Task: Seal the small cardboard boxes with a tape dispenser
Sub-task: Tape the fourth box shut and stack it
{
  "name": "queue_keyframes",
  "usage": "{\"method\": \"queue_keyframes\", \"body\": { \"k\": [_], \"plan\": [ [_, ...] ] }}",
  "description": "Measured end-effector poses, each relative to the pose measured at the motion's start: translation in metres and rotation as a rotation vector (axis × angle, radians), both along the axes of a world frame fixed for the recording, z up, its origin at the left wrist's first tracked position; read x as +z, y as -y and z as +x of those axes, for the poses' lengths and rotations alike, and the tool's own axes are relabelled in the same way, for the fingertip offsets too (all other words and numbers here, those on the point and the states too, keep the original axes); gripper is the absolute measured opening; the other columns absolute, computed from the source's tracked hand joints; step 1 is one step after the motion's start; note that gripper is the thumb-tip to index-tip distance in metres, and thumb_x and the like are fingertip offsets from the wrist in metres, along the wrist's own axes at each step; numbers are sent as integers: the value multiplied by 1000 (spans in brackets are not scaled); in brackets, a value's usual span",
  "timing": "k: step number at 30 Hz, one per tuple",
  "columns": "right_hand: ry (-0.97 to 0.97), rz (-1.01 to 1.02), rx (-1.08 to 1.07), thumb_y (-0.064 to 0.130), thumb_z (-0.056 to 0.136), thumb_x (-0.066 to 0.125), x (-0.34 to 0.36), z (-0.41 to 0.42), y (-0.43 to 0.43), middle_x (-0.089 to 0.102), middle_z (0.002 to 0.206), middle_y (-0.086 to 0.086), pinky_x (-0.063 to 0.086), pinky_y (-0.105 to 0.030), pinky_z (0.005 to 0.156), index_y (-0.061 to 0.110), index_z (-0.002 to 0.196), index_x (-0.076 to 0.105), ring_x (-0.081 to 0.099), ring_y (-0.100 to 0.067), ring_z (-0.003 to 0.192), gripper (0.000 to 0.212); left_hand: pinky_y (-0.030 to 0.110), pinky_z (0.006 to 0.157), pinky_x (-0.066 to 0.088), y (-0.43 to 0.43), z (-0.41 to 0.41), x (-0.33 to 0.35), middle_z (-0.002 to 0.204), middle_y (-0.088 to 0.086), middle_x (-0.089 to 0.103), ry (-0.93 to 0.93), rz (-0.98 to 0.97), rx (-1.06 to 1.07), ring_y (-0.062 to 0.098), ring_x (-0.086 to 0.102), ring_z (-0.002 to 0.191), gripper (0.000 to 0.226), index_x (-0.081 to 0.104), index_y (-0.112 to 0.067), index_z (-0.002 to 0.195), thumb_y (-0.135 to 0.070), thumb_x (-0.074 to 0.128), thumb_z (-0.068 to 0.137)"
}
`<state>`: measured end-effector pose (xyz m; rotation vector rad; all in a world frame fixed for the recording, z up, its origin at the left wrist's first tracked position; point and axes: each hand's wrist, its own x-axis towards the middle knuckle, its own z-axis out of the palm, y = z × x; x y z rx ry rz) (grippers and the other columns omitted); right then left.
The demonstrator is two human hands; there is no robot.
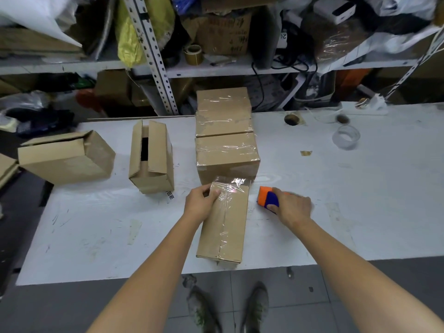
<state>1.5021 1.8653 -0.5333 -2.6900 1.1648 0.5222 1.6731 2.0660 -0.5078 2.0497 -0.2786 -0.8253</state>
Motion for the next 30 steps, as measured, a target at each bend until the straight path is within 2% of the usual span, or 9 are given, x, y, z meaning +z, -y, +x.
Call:
{"method": "queue_keyframes", "body": {
  "k": [4, 9, 12, 15, 17, 20, 23, 27, 30],
  "plan": [
    [-4, 182, 39, 28, 101, 49, -12, -9, -11, 55, 134, -8, 43, -39, 97, 32, 156, 10, 55, -28, 118, 68, 35, 95, 52, -6, -2, 1, 104, -10, 71, -16, -31, 32, 12, 64, 105, 21, 73, -29, 110, -36, 66, 92],
    [151, 418, 14, 23, 102, 40, -6, -20, -17, 38, 155, 0, 34, -38, 110, 39, 154, 21, 42, -26, 138, 58, 33, 95, 52, -19, -5, 10, 107, -10, 72, -12, -68, 60, 8, 64, 104, 12, 72, -34, 102, -33, 64, 93],
    [55, 290, 22, 24, 98, 50, 13, -15, -17, 50, 143, -7, 48, -35, 93, 30, 157, 13, 53, -27, 124, 70, 36, 96, 53, -27, -7, 18, 108, -9, 73, -26, -93, 87, 9, 65, 105, 20, 74, -28, 107, -36, 66, 91],
    [231, 123, -58, 40, 100, 44, 53, -2, -24, 63, 127, -3, 52, -37, 88, 25, 148, 41, 59, -24, 114, 50, 37, 97, 53, -30, -8, 31, 106, -10, 72, -27, -112, 94, 8, 65, 105, 17, 73, -30, 105, -36, 66, 91],
    [452, 312, -80, 49, 101, 40, 85, 12, -38, 60, 134, 2, 46, -36, 99, 26, 143, 49, 56, -18, 120, 48, 39, 98, 53, -29, -9, 48, 107, -9, 72, -21, -151, 102, 10, 65, 105, 21, 73, -28, 109, -37, 66, 91],
    [622, 661, -39, 55, 100, 38, 129, 38, -69, 51, 136, 14, 39, -33, 104, 30, 143, 40, 50, -13, 124, 50, 43, 95, 54, -22, -9, 74, 100, -10, 75, 28, -233, 74, 11, 68, 101, 27, 73, -31, 105, -47, 66, 84],
    [709, 688, -87, 71, 85, 38, 140, 62, -78, 48, 144, 10, 40, -42, 109, 30, 147, 31, 46, -17, 132, 75, 45, 92, 56, -22, -5, 96, 98, -13, 75, 57, -311, 77, 11, 69, 100, 30, 73, -40, 100, -54, 65, 76],
    [801, 777, -109, 53, 97, 47, 155, 77, -70, 54, 132, 12, 45, -39, 106, 34, 135, 44, 51, -13, 126, 43, 41, 94, 56, -26, 4, 126, 114, -11, 71, 59, -399, 78, 9, 66, 107, 29, 67, -32, 121, -34, 67, 92],
    [885, 789, -63, 51, 98, 49, 171, 83, -70, 53, 138, 12, 44, -39, 108, 34, 141, 41, 51, -10, 126, 47, 32, 94, 54, -25, 12, 148, 125, -12, 62, 93, -398, 46, 8, 60, 112, 43, 56, -36, 134, -41, 66, 92]
  ]
}}
